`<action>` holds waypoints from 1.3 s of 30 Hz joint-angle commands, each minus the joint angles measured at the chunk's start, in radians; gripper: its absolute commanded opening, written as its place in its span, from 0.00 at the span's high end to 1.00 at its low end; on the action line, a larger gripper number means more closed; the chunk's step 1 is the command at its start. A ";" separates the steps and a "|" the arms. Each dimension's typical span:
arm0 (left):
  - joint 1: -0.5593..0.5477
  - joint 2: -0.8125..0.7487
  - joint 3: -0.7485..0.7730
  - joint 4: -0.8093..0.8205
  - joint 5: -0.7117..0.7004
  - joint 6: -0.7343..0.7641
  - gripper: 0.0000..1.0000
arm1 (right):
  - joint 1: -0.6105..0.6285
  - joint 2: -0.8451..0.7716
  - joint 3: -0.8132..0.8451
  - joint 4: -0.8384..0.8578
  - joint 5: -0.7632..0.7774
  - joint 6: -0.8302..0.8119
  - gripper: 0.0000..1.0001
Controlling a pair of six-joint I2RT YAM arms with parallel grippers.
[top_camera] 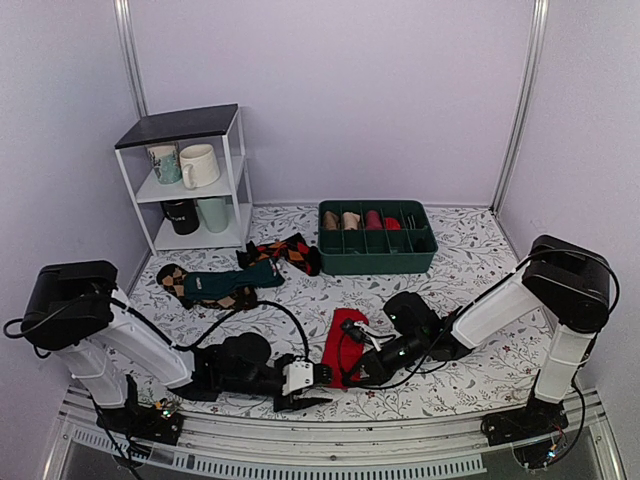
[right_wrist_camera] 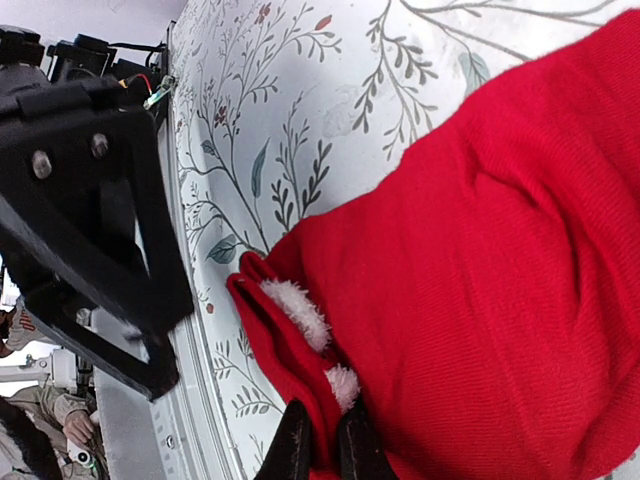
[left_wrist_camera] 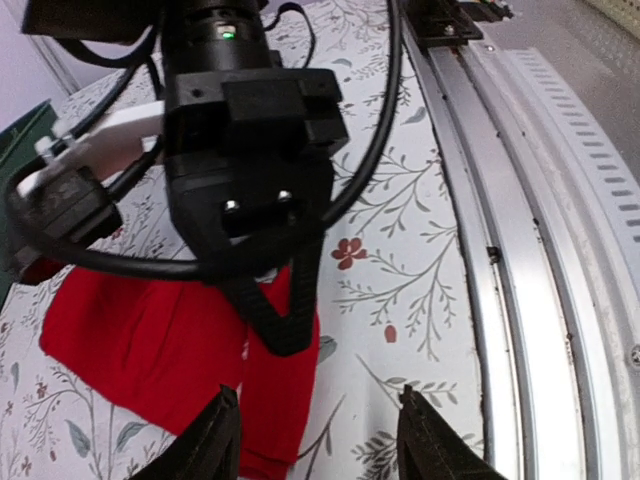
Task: Roll the socks
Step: Roll the sock at the center of the board.
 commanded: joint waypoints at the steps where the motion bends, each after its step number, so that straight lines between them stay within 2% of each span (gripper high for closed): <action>1: -0.021 0.072 0.069 -0.082 0.022 0.012 0.47 | 0.008 0.078 -0.045 -0.190 0.073 0.003 0.96; 4: -0.021 0.103 0.099 -0.118 -0.005 0.005 0.47 | 0.007 0.071 -0.048 -0.191 0.072 0.001 0.96; 14: -0.020 0.084 0.067 -0.081 -0.131 0.001 0.41 | 0.006 0.065 -0.063 -0.177 0.068 0.004 0.96; 21: -0.020 0.105 0.083 -0.112 -0.121 0.001 0.42 | 0.007 0.066 -0.064 -0.173 0.064 0.003 0.96; 24: -0.020 0.129 0.101 -0.142 -0.108 -0.003 0.47 | 0.008 0.065 -0.065 -0.171 0.059 0.005 0.96; 26: -0.020 0.134 0.106 -0.148 -0.100 -0.012 0.54 | 0.007 0.062 -0.069 -0.170 0.058 0.006 0.96; 32: -0.020 0.138 0.104 -0.154 -0.111 -0.035 0.58 | 0.008 0.059 -0.073 -0.168 0.059 0.008 0.96; 34: -0.019 0.143 0.108 -0.162 -0.107 -0.042 0.66 | 0.007 0.061 -0.075 -0.166 0.059 0.009 0.96; 37: -0.018 0.149 0.118 -0.178 -0.105 -0.056 0.87 | 0.008 0.058 -0.076 -0.163 0.056 0.008 0.96; 39: -0.016 0.147 0.118 -0.183 -0.107 -0.069 0.91 | 0.007 0.055 -0.079 -0.160 0.054 0.008 0.96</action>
